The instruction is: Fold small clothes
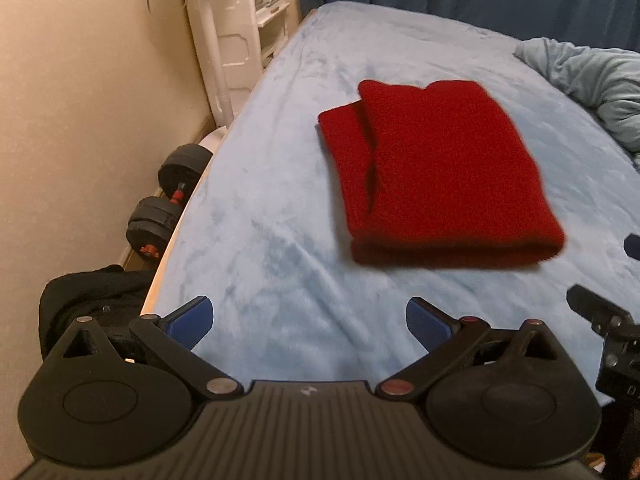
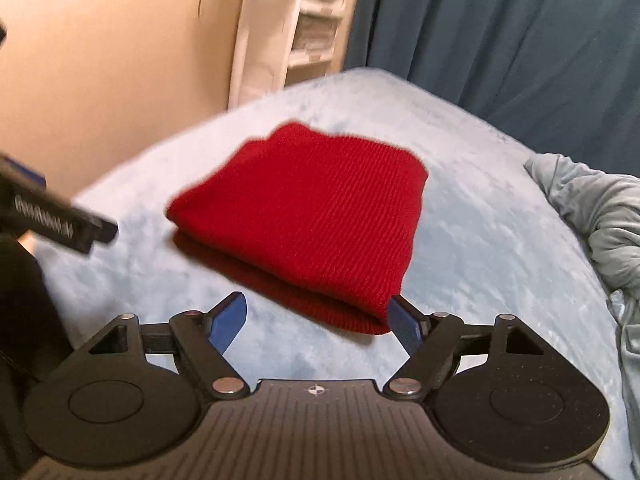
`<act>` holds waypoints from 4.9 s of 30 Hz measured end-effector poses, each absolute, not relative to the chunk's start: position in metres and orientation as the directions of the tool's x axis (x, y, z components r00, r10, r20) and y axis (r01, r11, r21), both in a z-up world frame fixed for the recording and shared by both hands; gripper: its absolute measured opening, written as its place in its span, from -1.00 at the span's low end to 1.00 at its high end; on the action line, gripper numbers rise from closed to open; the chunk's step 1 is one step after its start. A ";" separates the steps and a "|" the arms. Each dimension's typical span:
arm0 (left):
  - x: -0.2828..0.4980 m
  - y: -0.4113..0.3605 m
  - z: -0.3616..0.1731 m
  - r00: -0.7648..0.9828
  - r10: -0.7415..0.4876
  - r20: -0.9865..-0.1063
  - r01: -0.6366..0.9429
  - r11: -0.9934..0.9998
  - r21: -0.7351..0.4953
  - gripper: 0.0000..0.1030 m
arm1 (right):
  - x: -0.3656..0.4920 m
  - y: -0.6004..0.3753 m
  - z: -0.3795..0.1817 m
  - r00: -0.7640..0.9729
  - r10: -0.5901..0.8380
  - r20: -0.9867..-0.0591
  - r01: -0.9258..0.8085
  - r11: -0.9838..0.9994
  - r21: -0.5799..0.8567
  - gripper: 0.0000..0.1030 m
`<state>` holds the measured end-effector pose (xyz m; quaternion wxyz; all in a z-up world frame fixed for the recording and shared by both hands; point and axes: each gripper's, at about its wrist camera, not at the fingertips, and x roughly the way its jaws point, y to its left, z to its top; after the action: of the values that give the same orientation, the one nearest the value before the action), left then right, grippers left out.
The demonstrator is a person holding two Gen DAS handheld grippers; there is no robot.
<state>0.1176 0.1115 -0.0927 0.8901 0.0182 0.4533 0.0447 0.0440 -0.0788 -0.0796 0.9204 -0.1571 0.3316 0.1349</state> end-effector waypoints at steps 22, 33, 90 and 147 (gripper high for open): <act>0.057 0.068 -0.057 0.640 0.046 -0.767 0.009 0.998 0.068 0.99 | -0.010 -0.108 -0.057 0.795 0.142 -0.589 -0.288 0.944 -0.161 0.54; 0.089 0.082 -0.074 0.616 -0.024 -0.787 -0.128 0.983 -0.130 0.99 | 0.017 -0.130 -0.062 0.749 0.132 -0.650 -0.256 0.961 -0.100 0.55; 0.489 0.129 -0.142 0.580 -0.083 -0.810 -0.063 0.987 -0.146 0.89 | 0.224 -0.239 -0.202 0.588 0.158 -0.793 0.425 0.774 0.469 -0.02; 0.086 0.044 -0.029 0.713 0.070 -0.698 -0.032 0.997 0.068 0.99 | 0.022 -0.112 -0.047 0.741 0.040 -0.671 -0.057 0.998 -0.003 0.71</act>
<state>0.0859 0.0439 -0.0291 0.9250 0.0255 0.3781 0.0276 0.0220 -0.1123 -0.0469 0.9329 -0.0115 0.3590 0.0261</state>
